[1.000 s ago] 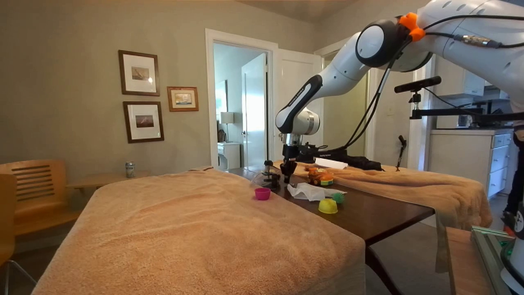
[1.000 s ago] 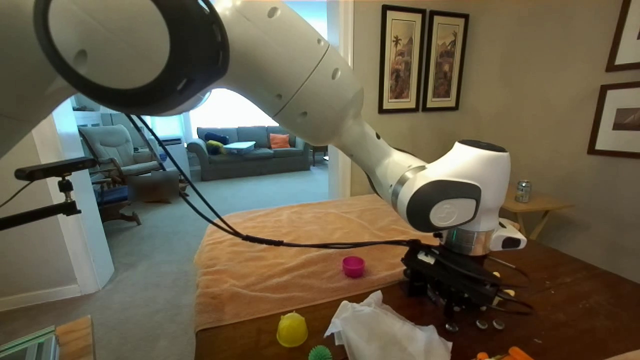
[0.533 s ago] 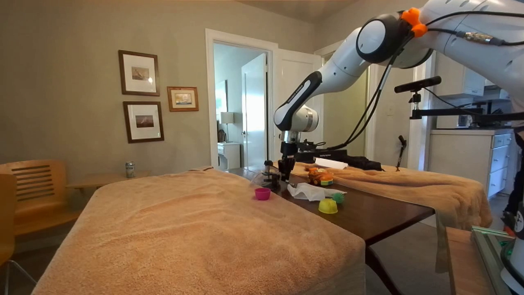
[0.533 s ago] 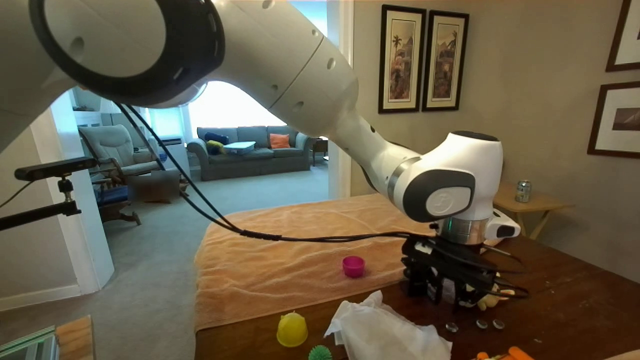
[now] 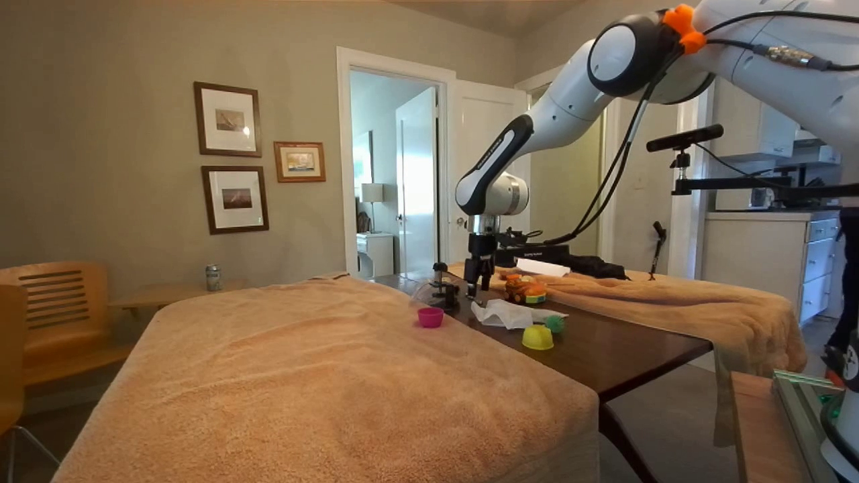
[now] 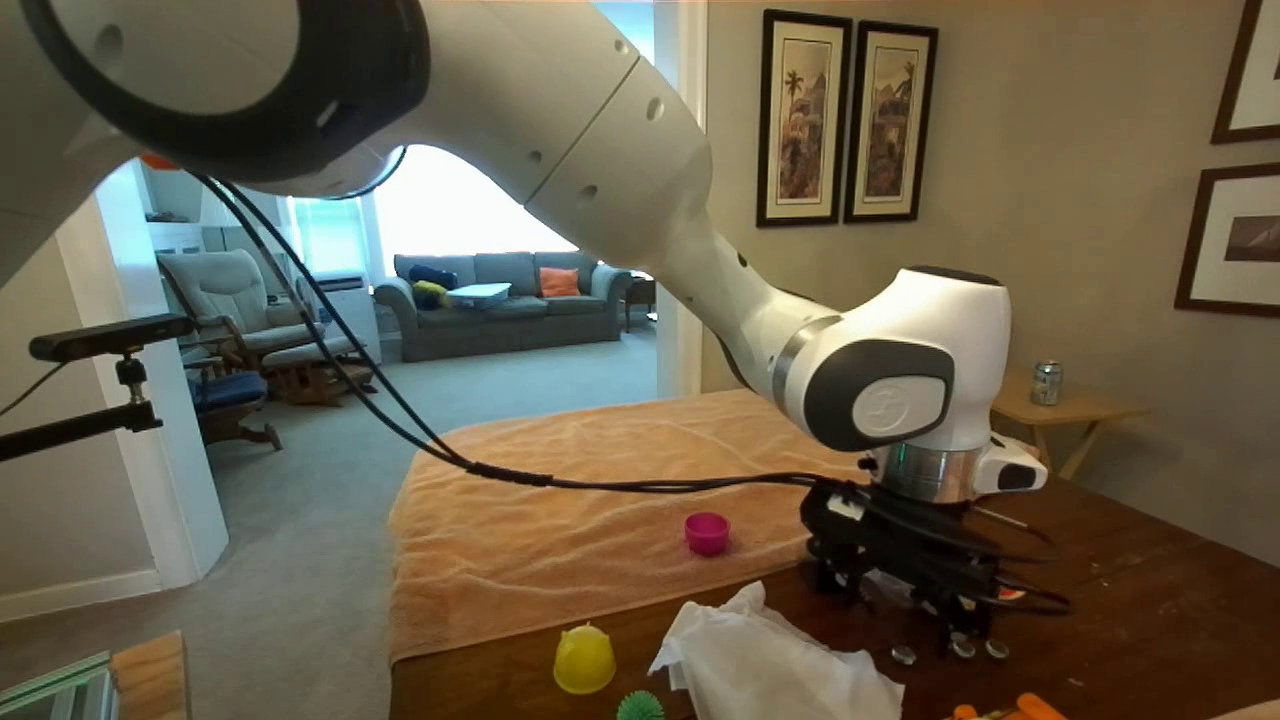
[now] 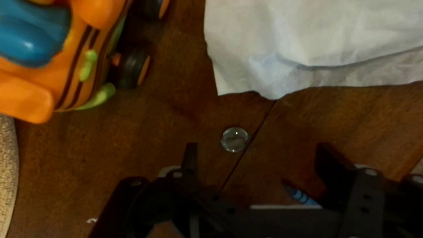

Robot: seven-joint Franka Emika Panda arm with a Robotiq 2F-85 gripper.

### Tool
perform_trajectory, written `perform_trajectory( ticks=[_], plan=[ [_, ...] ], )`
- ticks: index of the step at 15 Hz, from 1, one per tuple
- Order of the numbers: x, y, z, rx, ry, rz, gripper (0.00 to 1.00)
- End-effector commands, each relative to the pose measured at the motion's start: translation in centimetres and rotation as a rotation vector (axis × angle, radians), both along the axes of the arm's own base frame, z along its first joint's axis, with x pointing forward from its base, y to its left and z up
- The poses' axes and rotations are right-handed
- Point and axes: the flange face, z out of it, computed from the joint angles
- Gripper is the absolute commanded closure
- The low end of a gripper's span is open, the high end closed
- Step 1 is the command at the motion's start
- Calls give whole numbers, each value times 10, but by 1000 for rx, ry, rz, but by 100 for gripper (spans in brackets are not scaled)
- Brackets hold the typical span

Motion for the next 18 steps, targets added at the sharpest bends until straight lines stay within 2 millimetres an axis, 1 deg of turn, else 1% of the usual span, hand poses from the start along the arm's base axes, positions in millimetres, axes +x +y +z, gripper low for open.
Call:
perform_trajectory(
  ticks=[1,3,5,6,7,8,9,10,12,14,17,18],
  plan=[
    [-13,0,-1,-18,42,4,0],
    [-15,-2,-5,-20,44,2,0],
    [-14,-4,-7,-19,41,2,4],
    [-14,-5,-7,-21,40,2,0],
    [-14,-6,-7,-22,40,1,2],
    [-14,-6,-7,-23,40,0,0],
    [-14,-6,-7,-24,41,0,4],
    [-14,-7,-7,-24,42,-1,23],
    [-14,-7,-8,-25,42,-3,33],
    [-14,-8,-9,-23,42,-3,49],
    [-14,-8,-12,-25,43,2,69],
    [-14,-8,-11,-25,42,0,68]
  ],
)
